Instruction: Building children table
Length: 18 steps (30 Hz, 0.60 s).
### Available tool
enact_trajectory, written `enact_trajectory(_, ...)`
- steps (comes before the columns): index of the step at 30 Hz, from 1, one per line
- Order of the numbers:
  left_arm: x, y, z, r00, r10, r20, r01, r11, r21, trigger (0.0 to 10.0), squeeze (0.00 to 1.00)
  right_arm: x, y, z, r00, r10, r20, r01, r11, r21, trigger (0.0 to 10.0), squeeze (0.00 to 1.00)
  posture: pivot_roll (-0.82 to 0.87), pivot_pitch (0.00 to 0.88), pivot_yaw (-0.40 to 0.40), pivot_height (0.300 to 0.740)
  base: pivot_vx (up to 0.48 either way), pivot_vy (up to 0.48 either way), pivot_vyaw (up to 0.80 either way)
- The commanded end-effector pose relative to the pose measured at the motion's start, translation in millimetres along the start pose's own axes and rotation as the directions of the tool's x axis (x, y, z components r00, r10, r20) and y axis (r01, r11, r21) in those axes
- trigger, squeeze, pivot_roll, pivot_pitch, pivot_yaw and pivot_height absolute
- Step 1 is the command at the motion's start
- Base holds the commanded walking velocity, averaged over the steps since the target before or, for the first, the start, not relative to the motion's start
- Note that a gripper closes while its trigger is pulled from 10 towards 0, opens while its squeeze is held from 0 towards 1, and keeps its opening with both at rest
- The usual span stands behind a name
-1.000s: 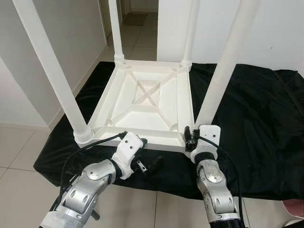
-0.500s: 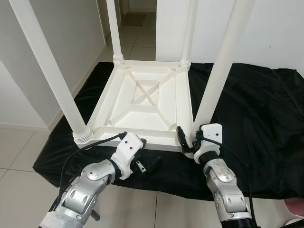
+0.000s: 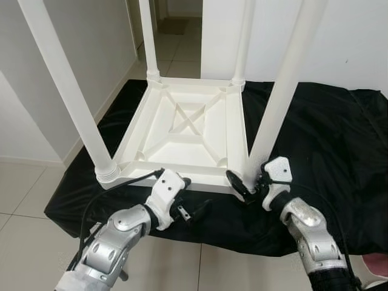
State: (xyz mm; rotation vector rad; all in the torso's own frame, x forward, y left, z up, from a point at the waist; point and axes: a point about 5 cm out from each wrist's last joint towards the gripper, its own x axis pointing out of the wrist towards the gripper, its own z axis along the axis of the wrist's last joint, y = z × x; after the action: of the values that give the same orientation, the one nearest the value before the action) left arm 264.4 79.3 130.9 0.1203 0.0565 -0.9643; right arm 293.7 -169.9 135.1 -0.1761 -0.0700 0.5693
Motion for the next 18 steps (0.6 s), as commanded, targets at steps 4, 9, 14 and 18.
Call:
enact_trajectory(4, -0.4, 6.7, 1.1, 1.000, -0.007, -0.004, 0.007, 1.000, 0.017, 10.0, 0.00, 4.0, -8.0, -2.2, 0.998, 0.064, -0.016, -0.065, 0.998, -0.021, 4.5, 0.00, -0.04, 0.000, 0.067, 0.740, 0.000, 0.000, 0.00)
enact_trajectory(9, 0.9, 9.3, 2.4, 1.000, -0.001, -0.002, 0.001, 1.000, 0.024, 10.0, 0.00, 3.7, -14.8, -6.9, 0.996, 0.077, -0.035, -0.079, 0.996, -0.037, 0.0, 0.00, -0.04, 0.000, 0.067, 0.740, 0.000, 0.000, 0.00)
enact_trajectory(14, 2.0, 9.9, 2.8, 1.000, 0.006, 0.005, -0.006, 1.000, 0.020, 10.0, 0.00, 1.0, -17.1, -11.2, 0.994, 0.091, -0.054, -0.092, 0.995, -0.025, 4.8, 0.00, -0.04, 0.000, 0.053, 0.740, 0.000, 0.000, 0.00)
enact_trajectory(18, 1.9, 9.1, 1.7, 1.000, 0.010, 0.007, -0.010, 1.000, 0.015, 10.0, 0.00, -0.1, -16.3, -10.8, 0.996, 0.071, -0.047, -0.072, 0.997, -0.008, 10.0, 0.00, -0.04, 0.000, 0.040, 0.740, 0.000, 0.000, 0.00)
